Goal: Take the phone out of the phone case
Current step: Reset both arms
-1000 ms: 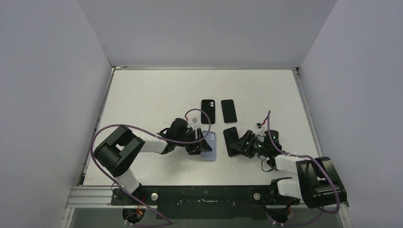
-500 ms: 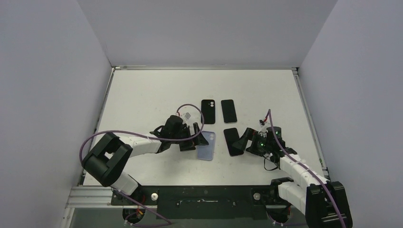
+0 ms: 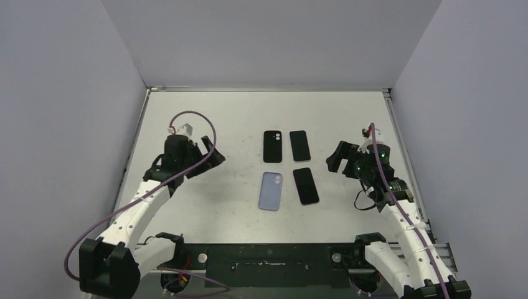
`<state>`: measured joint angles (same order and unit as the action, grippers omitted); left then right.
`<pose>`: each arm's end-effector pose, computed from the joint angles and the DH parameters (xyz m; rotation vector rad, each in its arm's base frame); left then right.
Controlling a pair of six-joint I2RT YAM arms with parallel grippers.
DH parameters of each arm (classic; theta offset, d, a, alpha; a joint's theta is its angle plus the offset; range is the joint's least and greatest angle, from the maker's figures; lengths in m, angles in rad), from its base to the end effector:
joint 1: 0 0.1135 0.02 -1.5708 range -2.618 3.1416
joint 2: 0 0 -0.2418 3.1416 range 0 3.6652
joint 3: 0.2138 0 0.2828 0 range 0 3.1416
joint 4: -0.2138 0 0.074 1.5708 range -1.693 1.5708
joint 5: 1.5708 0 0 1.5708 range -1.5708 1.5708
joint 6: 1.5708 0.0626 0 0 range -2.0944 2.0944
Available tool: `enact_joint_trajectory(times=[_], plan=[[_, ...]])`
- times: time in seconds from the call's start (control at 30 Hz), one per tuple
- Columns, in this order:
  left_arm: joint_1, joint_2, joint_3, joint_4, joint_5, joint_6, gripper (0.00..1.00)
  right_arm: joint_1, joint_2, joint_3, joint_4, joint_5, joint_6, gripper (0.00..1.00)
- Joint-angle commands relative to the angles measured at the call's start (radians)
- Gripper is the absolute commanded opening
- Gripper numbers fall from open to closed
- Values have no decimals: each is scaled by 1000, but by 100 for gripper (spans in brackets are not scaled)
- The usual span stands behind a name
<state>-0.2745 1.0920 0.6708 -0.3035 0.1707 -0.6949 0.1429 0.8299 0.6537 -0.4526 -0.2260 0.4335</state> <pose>0.2733 -0.0880 0.1799 -0.4071 2.3480 -0.6798 0.2441 0.0493 0.2231 0.1959 2.2312 0.5669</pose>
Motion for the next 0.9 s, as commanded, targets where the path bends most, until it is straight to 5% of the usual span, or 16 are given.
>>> enact_joint_trajectory(times=[0.0, 0.3, 0.53, 0.87], plan=[[47, -105, 272, -240, -232, 201, 97, -8, -73, 173, -90, 211, -116, 100], [-31, -217, 669, -386, -673, 386, 97, -6, -190, 427, -68, 406, -321, 100], [-75, -470, 543, -123, -763, 501, 97, -7, -251, 440, -24, 474, -361, 100], [-77, -473, 485, -120, -743, 469, 97, -7, -276, 418, 15, 475, -341, 100]])
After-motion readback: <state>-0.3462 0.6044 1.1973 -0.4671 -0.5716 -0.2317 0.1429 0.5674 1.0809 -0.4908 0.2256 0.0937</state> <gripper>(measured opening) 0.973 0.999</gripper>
